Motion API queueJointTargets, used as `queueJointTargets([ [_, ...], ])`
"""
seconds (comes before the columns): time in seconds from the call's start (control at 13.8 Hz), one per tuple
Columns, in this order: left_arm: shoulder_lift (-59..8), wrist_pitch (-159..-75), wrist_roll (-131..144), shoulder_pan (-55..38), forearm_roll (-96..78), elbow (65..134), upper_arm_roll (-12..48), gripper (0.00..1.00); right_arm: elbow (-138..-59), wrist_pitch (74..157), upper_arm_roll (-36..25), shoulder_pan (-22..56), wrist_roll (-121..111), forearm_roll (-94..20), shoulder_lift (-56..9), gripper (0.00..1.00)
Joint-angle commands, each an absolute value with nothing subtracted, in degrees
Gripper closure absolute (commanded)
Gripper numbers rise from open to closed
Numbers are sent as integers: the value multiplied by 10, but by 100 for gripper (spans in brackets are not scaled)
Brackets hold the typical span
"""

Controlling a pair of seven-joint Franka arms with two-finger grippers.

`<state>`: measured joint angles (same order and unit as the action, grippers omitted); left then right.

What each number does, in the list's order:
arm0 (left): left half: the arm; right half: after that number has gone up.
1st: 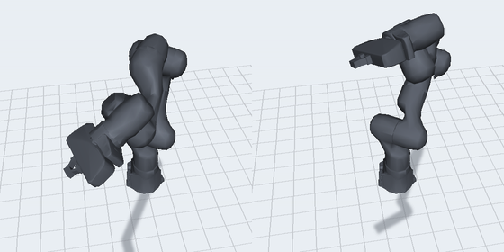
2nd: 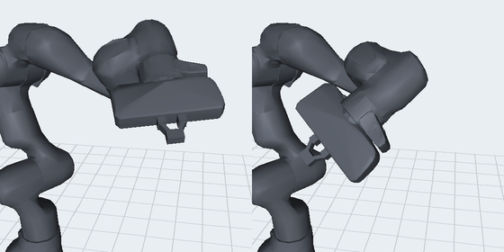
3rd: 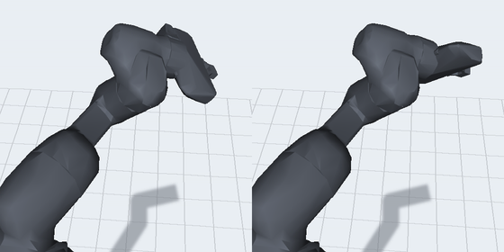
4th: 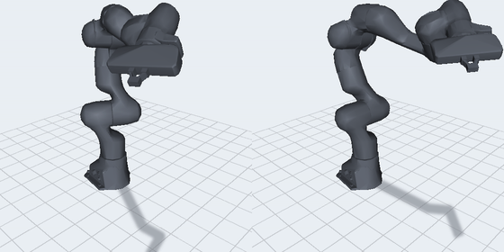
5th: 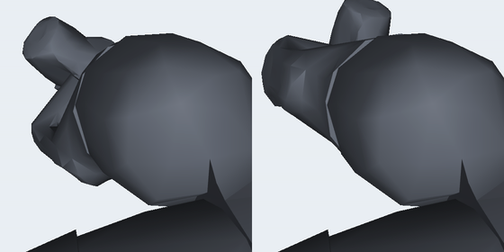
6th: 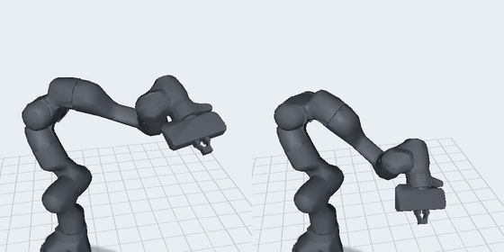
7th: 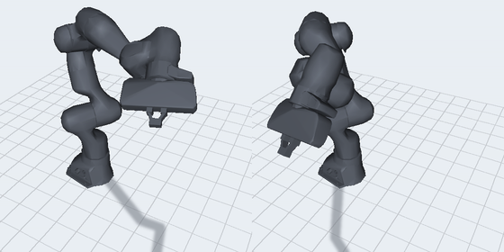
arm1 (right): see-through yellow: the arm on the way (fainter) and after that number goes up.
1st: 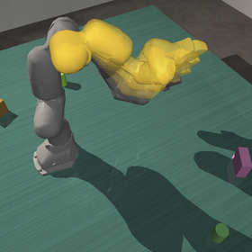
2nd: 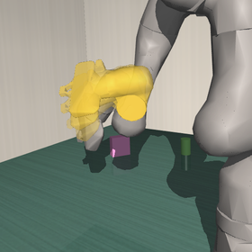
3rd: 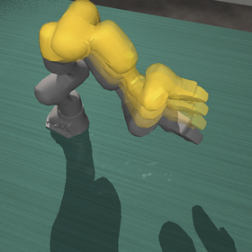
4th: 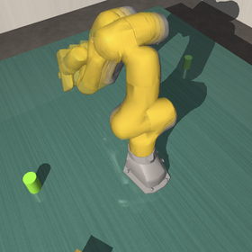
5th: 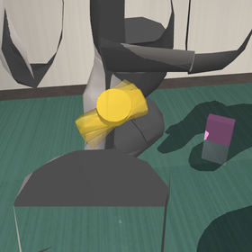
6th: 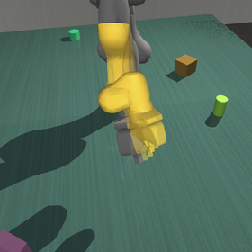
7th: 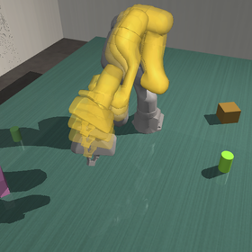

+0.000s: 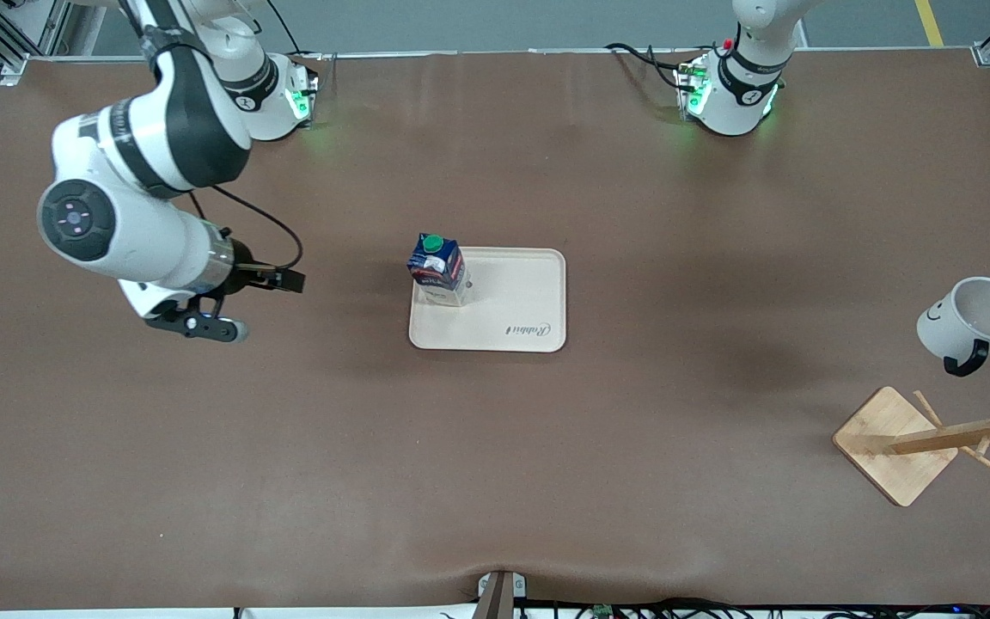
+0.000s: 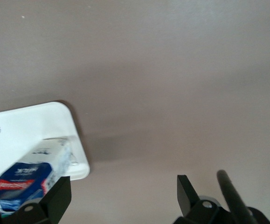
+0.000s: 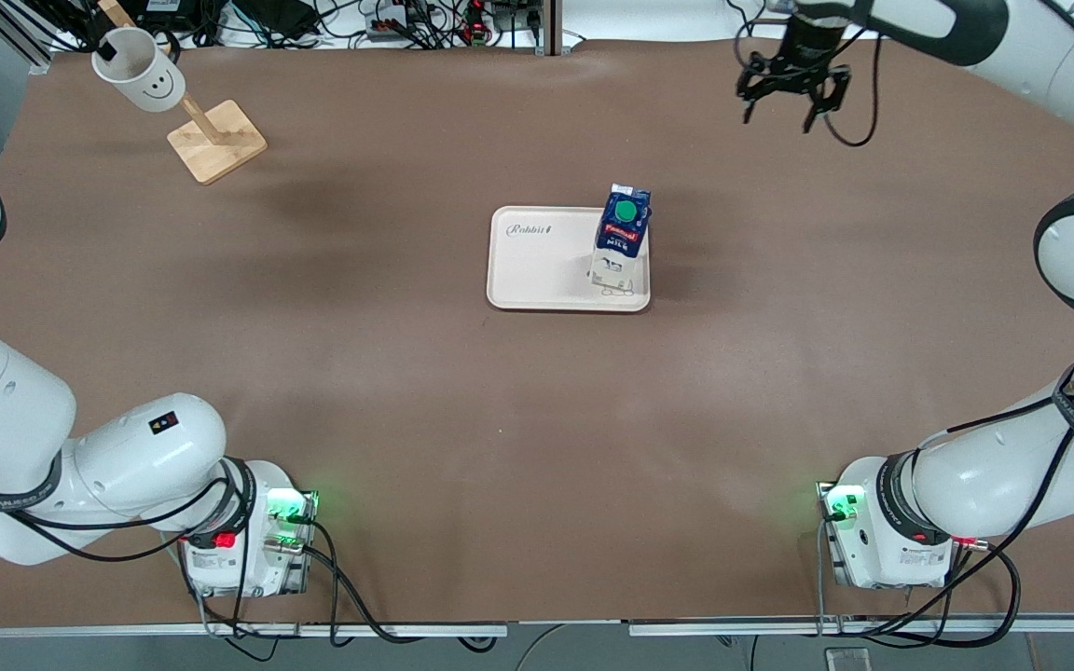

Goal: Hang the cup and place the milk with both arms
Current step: 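Hang the mug handle on the stand while the right gripper grasps milk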

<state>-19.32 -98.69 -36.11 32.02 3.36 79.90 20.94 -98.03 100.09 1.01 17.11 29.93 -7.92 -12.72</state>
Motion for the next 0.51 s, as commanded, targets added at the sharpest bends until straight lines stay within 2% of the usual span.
queueJointTargets([
  [0.0,-218,-979,-377,323,34,760,216,100,-1001,1037,6,227,371,-88,-109,0],
  [0.43,-230,-990,-381,324,35,750,215,100,-1002,1118,5,337,508,-87,-148,0],
])
